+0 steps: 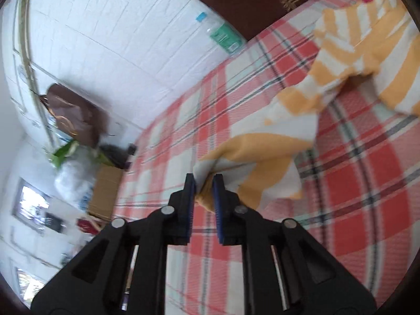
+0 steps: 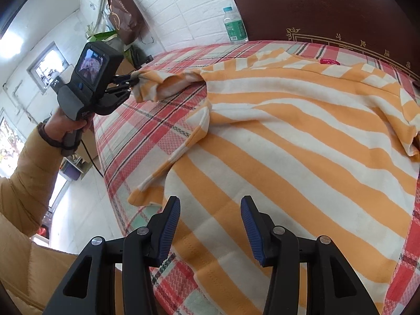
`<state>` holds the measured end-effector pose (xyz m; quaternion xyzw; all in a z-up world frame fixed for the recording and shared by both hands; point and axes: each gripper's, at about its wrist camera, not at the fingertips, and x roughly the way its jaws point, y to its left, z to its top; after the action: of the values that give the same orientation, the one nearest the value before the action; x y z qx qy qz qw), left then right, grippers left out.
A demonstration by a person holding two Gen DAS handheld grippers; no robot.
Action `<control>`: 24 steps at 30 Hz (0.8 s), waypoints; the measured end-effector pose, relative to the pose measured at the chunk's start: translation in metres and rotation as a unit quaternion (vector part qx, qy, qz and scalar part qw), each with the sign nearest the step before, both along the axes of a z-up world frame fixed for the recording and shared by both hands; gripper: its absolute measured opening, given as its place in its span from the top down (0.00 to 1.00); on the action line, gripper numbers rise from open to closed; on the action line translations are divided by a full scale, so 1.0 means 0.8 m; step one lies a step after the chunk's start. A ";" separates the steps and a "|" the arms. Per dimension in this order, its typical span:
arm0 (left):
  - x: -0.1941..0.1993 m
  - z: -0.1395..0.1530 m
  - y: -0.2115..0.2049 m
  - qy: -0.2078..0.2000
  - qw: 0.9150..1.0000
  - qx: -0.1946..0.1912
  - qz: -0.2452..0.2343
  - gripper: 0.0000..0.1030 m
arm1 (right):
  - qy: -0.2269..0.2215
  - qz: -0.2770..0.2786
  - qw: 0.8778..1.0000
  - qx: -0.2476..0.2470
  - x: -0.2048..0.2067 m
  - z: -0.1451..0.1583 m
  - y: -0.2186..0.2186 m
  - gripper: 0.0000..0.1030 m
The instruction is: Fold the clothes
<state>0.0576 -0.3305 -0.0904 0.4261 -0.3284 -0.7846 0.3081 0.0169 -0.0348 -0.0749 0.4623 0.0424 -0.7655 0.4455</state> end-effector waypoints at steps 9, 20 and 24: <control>0.093 0.039 -0.069 0.133 0.857 0.495 -0.043 0.21 | -0.006 -0.034 0.999 -0.012 -0.023 0.007 0.030 0.52; 0.108 -0.010 0.170 -0.025 0.841 0.475 -0.260 0.21 | -0.007 -0.035 0.999 -0.010 -0.012 0.009 0.043 0.46; 0.089 -0.039 0.176 -0.046 0.848 0.472 -0.237 0.40 | -0.003 -0.077 0.997 -0.002 -0.001 0.014 0.091 0.44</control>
<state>0.1291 -0.1898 -0.1214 0.4646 -0.0237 -0.8739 -0.1409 0.0160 0.0382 -0.0635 0.4654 0.0044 -0.7963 0.3865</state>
